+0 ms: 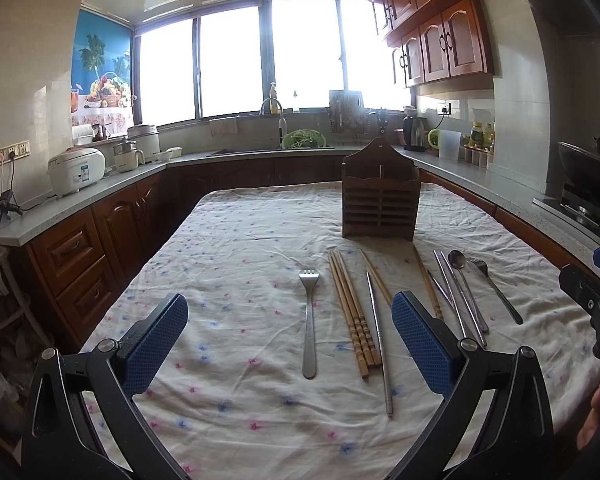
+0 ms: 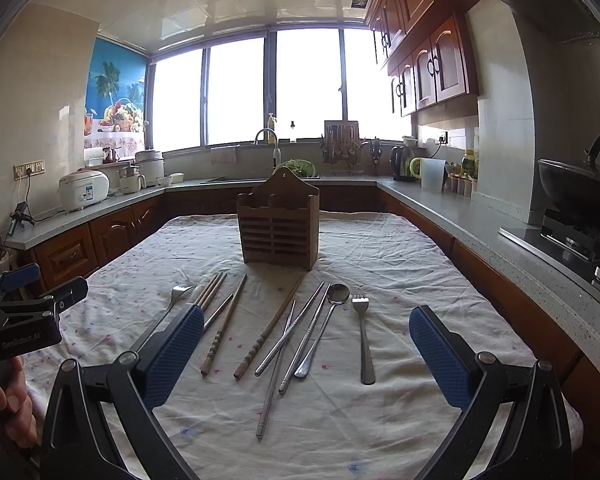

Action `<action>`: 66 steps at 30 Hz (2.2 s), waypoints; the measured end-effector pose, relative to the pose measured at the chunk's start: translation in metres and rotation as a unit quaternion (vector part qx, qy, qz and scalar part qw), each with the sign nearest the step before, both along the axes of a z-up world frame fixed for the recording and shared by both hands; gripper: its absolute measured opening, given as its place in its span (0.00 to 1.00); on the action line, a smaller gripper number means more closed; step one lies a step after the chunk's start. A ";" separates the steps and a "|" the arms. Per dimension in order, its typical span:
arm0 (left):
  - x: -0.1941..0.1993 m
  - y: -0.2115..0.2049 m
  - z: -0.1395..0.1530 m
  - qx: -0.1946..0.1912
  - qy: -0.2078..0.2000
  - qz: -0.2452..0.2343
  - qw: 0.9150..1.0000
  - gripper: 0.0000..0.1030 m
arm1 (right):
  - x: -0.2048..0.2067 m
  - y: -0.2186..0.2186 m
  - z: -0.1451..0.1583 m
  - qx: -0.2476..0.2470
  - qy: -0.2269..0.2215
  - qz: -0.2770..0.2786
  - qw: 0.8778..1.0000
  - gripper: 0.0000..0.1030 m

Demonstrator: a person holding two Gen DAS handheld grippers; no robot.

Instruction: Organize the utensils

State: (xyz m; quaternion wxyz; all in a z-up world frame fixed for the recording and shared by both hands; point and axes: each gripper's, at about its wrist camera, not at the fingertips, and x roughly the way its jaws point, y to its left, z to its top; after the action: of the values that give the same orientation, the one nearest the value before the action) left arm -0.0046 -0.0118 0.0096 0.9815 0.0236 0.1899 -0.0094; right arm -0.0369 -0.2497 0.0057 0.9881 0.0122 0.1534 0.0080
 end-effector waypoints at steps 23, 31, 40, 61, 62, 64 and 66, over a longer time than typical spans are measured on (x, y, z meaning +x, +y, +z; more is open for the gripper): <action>0.013 0.003 -0.002 -0.014 0.023 -0.009 1.000 1.00 | 0.002 0.001 0.003 0.000 0.006 0.004 1.000 1.00; 0.059 0.010 0.000 -0.047 0.085 -0.030 0.995 1.00 | 0.029 -0.002 0.012 0.024 0.043 0.029 0.998 0.99; 0.132 0.008 0.000 -0.069 0.154 -0.056 0.984 0.87 | 0.088 -0.013 0.011 0.060 0.112 0.039 0.991 0.85; 0.278 -0.068 -0.043 -0.082 0.318 -0.152 0.932 0.37 | 0.264 -0.016 -0.042 0.126 0.285 0.061 0.948 0.35; 0.284 -0.072 -0.047 -0.079 0.320 -0.148 0.932 0.33 | 0.272 -0.016 -0.046 0.125 0.293 0.060 0.946 0.33; 0.295 -0.079 -0.055 -0.078 0.336 -0.154 0.926 0.27 | 0.288 -0.016 -0.055 0.130 0.309 0.060 0.940 0.32; 0.305 -0.086 -0.061 -0.076 0.348 -0.158 0.921 0.22 | 0.299 -0.016 -0.062 0.130 0.322 0.060 0.936 0.27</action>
State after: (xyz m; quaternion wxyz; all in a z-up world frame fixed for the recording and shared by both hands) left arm 0.3001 -0.0977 -0.0519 0.8383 -0.0263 0.5116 -0.1864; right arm 0.2620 -0.2660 -0.0560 0.8734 0.1331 0.4610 0.0831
